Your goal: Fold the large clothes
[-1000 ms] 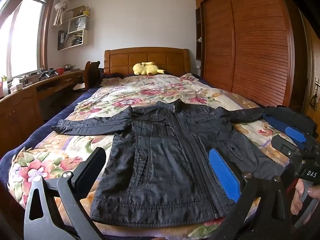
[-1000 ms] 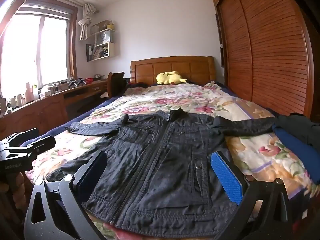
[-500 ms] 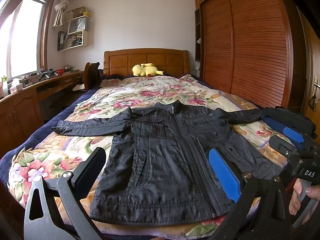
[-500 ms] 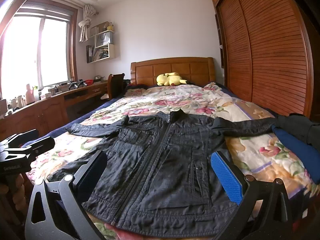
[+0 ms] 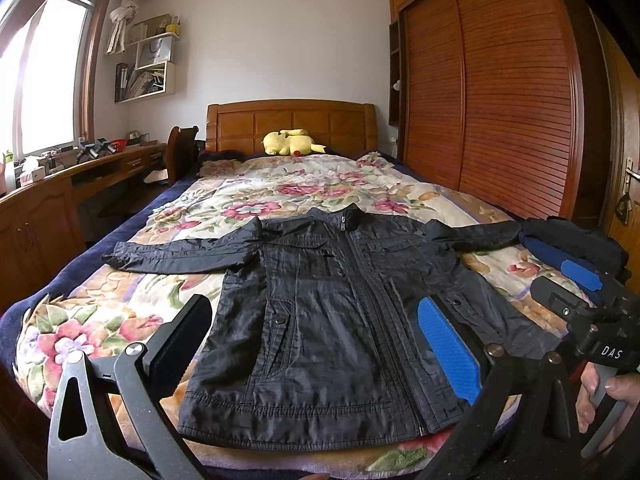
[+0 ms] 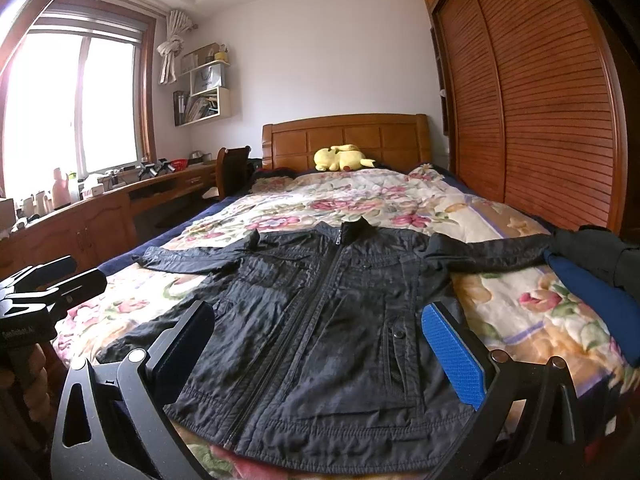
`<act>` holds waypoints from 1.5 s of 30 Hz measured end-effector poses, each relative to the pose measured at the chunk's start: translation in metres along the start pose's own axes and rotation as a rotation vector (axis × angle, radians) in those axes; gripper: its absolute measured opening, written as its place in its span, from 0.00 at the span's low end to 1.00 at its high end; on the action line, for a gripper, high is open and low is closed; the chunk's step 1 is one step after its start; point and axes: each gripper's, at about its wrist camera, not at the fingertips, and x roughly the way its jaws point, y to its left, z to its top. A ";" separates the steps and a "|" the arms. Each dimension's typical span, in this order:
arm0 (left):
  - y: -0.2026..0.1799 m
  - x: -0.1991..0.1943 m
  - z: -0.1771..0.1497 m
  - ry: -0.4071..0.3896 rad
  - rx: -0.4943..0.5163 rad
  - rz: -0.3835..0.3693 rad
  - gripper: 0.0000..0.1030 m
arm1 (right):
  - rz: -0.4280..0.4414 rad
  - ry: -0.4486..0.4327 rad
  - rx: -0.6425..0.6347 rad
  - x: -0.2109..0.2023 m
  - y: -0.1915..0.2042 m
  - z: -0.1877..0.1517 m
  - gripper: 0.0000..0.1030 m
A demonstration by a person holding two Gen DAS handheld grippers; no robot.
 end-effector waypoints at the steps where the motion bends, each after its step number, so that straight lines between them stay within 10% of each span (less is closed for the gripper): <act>1: 0.000 0.001 0.000 0.000 0.000 0.000 1.00 | 0.001 0.000 0.001 0.000 0.000 0.000 1.00; 45: 0.011 0.005 0.003 0.000 -0.018 0.009 1.00 | 0.010 -0.001 0.004 0.000 0.003 -0.002 1.00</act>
